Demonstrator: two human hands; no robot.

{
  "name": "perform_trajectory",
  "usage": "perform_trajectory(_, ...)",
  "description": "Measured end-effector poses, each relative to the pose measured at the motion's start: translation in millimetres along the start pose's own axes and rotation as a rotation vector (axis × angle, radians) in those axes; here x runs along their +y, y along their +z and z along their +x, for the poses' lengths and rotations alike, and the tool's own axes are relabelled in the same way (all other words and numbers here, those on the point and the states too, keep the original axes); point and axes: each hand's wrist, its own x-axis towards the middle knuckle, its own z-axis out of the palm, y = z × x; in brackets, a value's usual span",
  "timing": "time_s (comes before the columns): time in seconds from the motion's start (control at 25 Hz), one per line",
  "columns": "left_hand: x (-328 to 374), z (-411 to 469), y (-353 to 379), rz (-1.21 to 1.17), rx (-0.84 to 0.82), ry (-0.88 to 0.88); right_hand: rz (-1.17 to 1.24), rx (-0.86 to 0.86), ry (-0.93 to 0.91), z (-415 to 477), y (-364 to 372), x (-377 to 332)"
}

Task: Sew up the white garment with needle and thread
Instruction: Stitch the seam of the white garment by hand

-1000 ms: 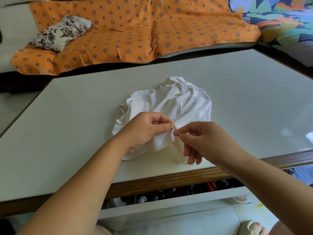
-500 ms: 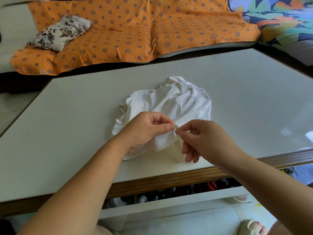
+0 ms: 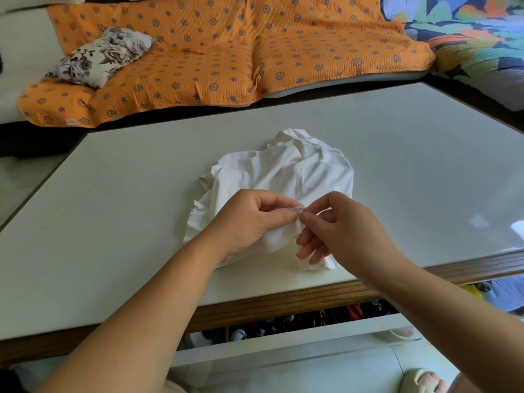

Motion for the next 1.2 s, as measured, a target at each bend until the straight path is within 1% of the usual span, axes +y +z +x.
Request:
perform_trajectory(0.08,0.8,-1.4,2.7,0.061,0.007,0.022,0.088,0.005,0.019,2.3,-1.4,-1.4)
perform_trajectory(0.16,0.1,-1.6,4.6,0.138,0.017,0.045,0.115,-0.004,0.016,6.1,-1.9,-0.9)
perform_trajectory(0.4,1.5,-2.6,4.8,0.236,0.023,0.068,-0.129,0.047,-0.056,8.4,-0.6,-2.3)
perform_trajectory(0.48,2.8,-3.1,3.4,0.237,0.022,0.049,-0.263,0.129,-0.094,16.2,-6.5,-5.9)
perform_trajectory(0.52,3.1,-3.0,2.5,0.222,0.02,0.034,-0.283,0.181,-0.101,21.5,-10.8,-7.8)
perform_trajectory(0.56,3.2,-3.1,1.5,0.197,0.015,0.021,-0.203,0.217,-0.079,27.9,-16.4,-9.2)
perform_trajectory(0.6,3.0,-3.1,0.7,0.172,0.008,0.011,-0.013,0.216,-0.026,34.0,-23.0,-11.2)
perform_trajectory(0.68,2.5,-2.9,-0.3,0.154,-0.003,0.0,0.518,0.144,0.1,41.9,-34.8,-16.9)
perform_trajectory(0.72,2.1,-2.7,-0.6,0.157,-0.009,-0.002,0.726,0.131,0.135,44.6,-39.8,-18.5)
perform_trajectory(0.76,1.8,-2.5,-1.0,0.159,-0.014,-0.002,0.859,0.14,0.147,47.8,-44.5,-17.9)
perform_trajectory(0.8,1.7,-2.7,-1.3,0.154,-0.02,-0.003,0.928,0.158,0.137,50.8,-48.4,-16.7)
perform_trajectory(0.84,1.4,-2.9,-1.7,0.146,-0.026,-0.006,0.943,0.18,0.111,53.7,-51.5,-15.5)
perform_trajectory(0.92,1.8,-3.5,-2.7,0.13,-0.042,-0.02,0.841,0.225,0.039,60.0,-56.4,-11.6)
perform_trajectory(1.0,2.6,-3.8,-3.2,0.12,-0.056,-0.037,0.644,0.293,-0.028,64.1,-59.1,-7.7)
perform_trajectory(1.12,3.2,-4.1,-4.7,0.107,-0.086,-0.056,0.208,0.438,-0.117,67.1,-60.0,0.0)
perform_trajectory(1.2,3.4,-4.9,-5.7,0.089,-0.109,-0.071,-0.053,0.476,-0.173,67.3,-61.3,4.2)
